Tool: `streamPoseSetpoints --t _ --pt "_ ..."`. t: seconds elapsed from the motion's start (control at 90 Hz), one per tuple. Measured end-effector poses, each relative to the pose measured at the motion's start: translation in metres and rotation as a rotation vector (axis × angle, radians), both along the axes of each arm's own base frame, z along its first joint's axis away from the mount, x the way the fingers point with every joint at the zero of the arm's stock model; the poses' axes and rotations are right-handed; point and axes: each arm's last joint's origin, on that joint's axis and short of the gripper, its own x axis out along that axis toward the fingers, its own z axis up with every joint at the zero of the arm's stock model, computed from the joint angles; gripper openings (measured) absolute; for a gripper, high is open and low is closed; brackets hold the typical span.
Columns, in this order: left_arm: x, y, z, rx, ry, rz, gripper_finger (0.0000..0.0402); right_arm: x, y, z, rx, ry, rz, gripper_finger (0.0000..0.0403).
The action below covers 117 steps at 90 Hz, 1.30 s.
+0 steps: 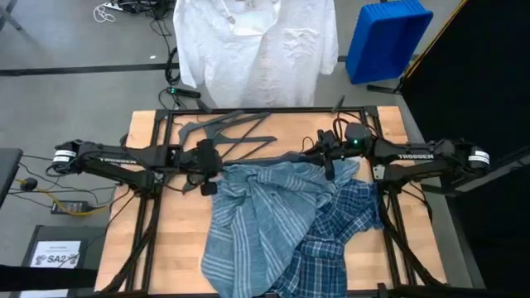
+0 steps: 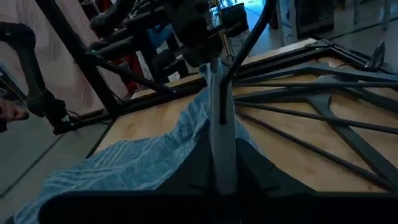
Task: Hang clothes
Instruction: Insert the black hanger into the green shirt
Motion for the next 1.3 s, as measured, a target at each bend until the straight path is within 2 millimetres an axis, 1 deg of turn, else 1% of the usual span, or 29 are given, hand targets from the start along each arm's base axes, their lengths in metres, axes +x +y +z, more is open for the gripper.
streamPoseSetpoints --t 0.089,0.189,0.344,0.478,0.6,0.889,1.033,1.3 --pt "0.000 0.000 0.008 0.020 0.008 -0.010 0.0000 0.000 0.000 0.001 0.001 -0.010 -0.003 0.0012" --pt "0.001 0.001 0.011 0.042 0.026 -0.031 0.0000 0.000 0.000 0.003 0.001 -0.027 0.001 0.0012" --pt "0.004 0.000 0.010 0.043 0.088 -0.037 0.0000 0.003 -0.001 0.009 0.002 -0.028 0.014 0.0012" --pt "0.002 0.001 0.007 0.032 0.126 -0.008 0.0000 0.003 -0.001 0.014 0.001 -0.007 0.016 0.0012" --pt "0.001 0.001 0.007 0.034 0.134 -0.005 0.0000 0.003 -0.001 0.011 0.005 0.051 -0.005 0.0012" --pt "0.001 0.001 0.007 0.045 0.139 0.004 0.0000 0.001 -0.002 0.006 0.015 0.124 -0.036 0.0011" --pt "0.003 0.001 0.007 0.071 0.113 -0.012 0.0000 0.001 -0.002 0.004 0.017 0.130 -0.037 0.0011" --pt "0.007 0.002 0.018 0.100 0.080 -0.036 0.0000 0.001 -0.002 0.005 0.013 0.133 -0.055 0.0011"
